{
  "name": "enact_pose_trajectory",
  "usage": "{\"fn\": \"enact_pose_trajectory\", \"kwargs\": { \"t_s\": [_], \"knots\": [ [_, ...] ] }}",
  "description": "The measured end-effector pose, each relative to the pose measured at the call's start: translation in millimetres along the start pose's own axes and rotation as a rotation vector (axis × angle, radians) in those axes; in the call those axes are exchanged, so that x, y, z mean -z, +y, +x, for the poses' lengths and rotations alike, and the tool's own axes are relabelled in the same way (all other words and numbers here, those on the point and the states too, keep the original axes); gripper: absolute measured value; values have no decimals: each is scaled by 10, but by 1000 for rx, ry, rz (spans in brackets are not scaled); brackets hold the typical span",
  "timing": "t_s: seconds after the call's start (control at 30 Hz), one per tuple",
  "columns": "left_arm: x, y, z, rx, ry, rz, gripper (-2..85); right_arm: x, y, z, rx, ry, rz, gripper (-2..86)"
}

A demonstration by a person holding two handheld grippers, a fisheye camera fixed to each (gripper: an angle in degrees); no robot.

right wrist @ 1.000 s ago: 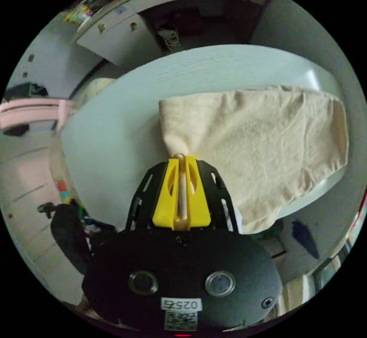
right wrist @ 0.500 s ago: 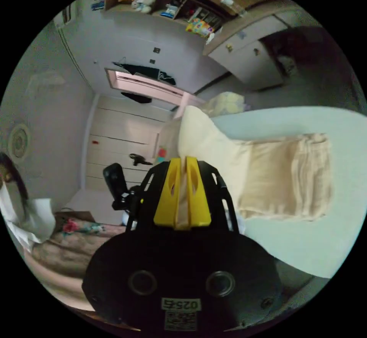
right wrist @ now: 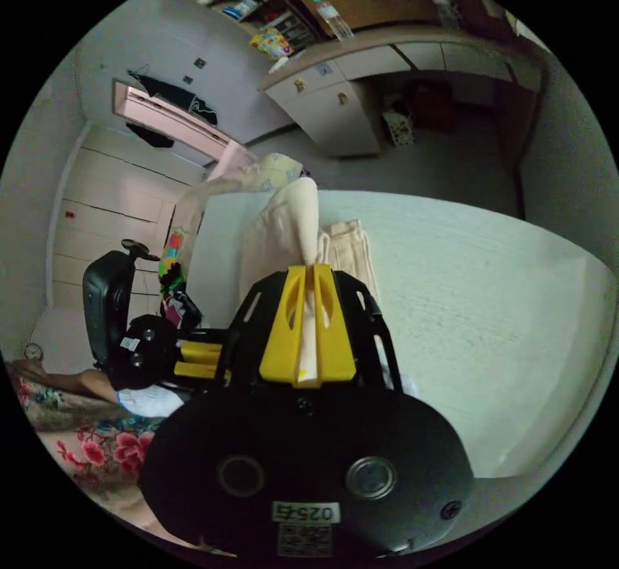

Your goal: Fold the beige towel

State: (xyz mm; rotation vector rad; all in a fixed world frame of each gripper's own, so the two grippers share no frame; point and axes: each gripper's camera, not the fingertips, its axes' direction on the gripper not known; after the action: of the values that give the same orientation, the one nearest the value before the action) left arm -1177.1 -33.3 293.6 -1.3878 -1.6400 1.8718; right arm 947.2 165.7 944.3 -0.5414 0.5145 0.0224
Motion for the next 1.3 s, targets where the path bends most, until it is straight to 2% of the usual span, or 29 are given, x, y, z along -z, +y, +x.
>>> {"fn": "enact_pose_trajectory", "kwargs": {
  "t_s": [0.1,0.2,0.27,0.37,0.4,0.5,0.6,0.67,0.77,0.83,0.87,0.93,1.03,1.13,1.2,1.27,1.3],
  "knots": [
    [-13,-58,389,-59,-46,36,6,244,55,-86,69,70,37,5],
    [-504,-358,503,-62,-97,-29,21,-46,-10,121,99,265,-52,24],
    [-963,-587,417,-4,-102,-148,29,-415,-43,372,87,257,-169,32],
    [-1024,-741,409,143,-34,-184,31,-317,-104,582,14,179,-195,18],
    [-997,-741,482,140,-42,-184,31,-185,-121,611,-1,166,-202,2],
    [-894,-606,793,64,-109,-131,35,266,-99,591,-20,161,-64,-7],
    [-787,-425,1116,-7,-183,-72,39,463,-189,423,111,-8,18,-9],
    [-777,-361,1283,-75,-241,-55,38,296,-307,295,201,9,-22,-9],
    [-754,-261,1570,-185,-340,-68,31,-547,-446,184,340,240,-262,-10],
    [-470,-183,1672,-155,-373,-28,25,-707,-390,132,458,284,-198,-10],
    [-369,-165,1670,-148,-350,-24,23,-706,-391,130,456,291,-203,-10],
    [115,16,1519,-43,-194,43,-6,-617,-389,123,424,314,-221,-10],
    [640,427,1221,77,-195,108,-11,-288,-184,127,375,243,-161,-10],
    [672,738,939,149,-136,11,-11,0,196,78,406,192,-113,-10],
    [460,829,912,127,-206,-64,-10,-90,431,115,443,257,-165,-10],
    [361,878,980,87,-289,-30,-9,-488,661,275,514,416,-312,-9],
    [376,857,1029,77,-304,-42,-9,-665,819,405,556,442,-267,-9]
  ]
}}
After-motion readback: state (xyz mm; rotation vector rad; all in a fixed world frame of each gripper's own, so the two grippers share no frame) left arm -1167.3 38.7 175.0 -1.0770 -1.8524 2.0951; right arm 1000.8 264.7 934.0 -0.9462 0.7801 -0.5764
